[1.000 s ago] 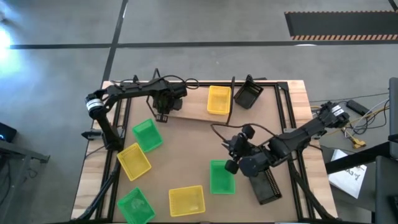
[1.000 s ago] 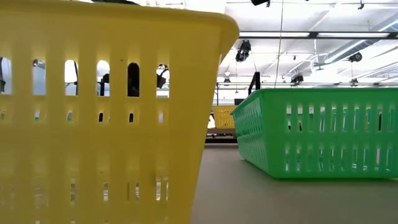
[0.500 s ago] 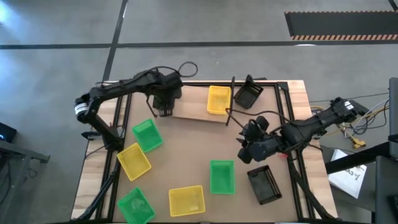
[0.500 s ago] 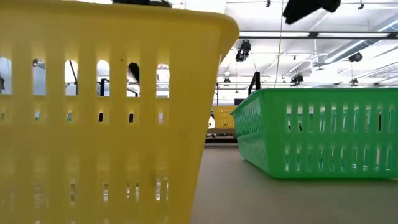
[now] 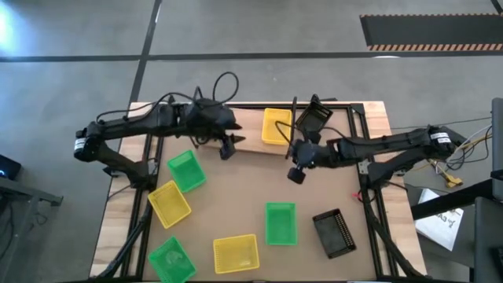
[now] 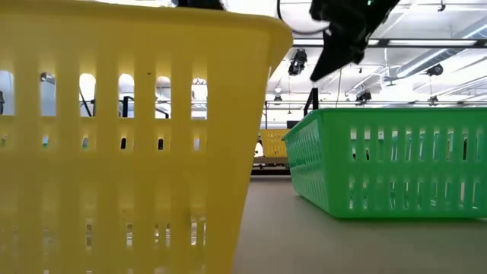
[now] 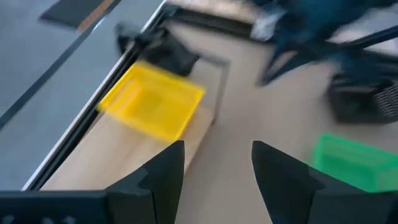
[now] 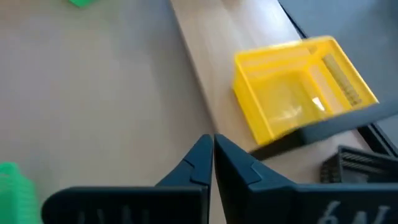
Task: Stack baskets on shelf by color
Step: Adjust the shelf
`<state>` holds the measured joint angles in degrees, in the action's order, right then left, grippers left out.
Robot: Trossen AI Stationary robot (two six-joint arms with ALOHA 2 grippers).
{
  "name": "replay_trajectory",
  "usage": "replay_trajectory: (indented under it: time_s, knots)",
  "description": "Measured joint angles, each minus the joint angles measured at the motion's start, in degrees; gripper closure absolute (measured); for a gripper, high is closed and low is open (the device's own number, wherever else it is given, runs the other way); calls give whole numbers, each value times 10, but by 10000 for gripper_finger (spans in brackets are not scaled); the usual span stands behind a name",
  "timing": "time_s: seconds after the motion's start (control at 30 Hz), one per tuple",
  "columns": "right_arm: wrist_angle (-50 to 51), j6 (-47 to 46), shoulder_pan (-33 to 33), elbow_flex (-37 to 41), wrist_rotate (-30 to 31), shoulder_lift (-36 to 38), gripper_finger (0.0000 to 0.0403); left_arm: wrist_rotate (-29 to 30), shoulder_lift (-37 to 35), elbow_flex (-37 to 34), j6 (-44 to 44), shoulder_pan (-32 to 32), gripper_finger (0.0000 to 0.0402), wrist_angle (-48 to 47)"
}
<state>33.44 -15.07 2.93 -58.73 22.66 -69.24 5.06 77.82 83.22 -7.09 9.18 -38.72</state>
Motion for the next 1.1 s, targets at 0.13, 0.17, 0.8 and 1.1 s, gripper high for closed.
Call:
replay_trajectory:
  time_s: [0.13, 0.17, 0.8, 1.1]
  knots:
    - [1, 41, -41, 7, -7, 4, 394, 1, 7, -1, 0, -28, 228, 23]
    - [1, 49, -49, 8, -9, 5, 394, 2, 10, -1, 0, -32, 228, 23]
    - [1, 147, -153, 8, -49, 5, 394, 3, 45, -2, -1, -51, 228, 22]
    - [1, 162, -175, 8, -47, 6, 394, 3, 45, -2, -2, -52, 228, 22]
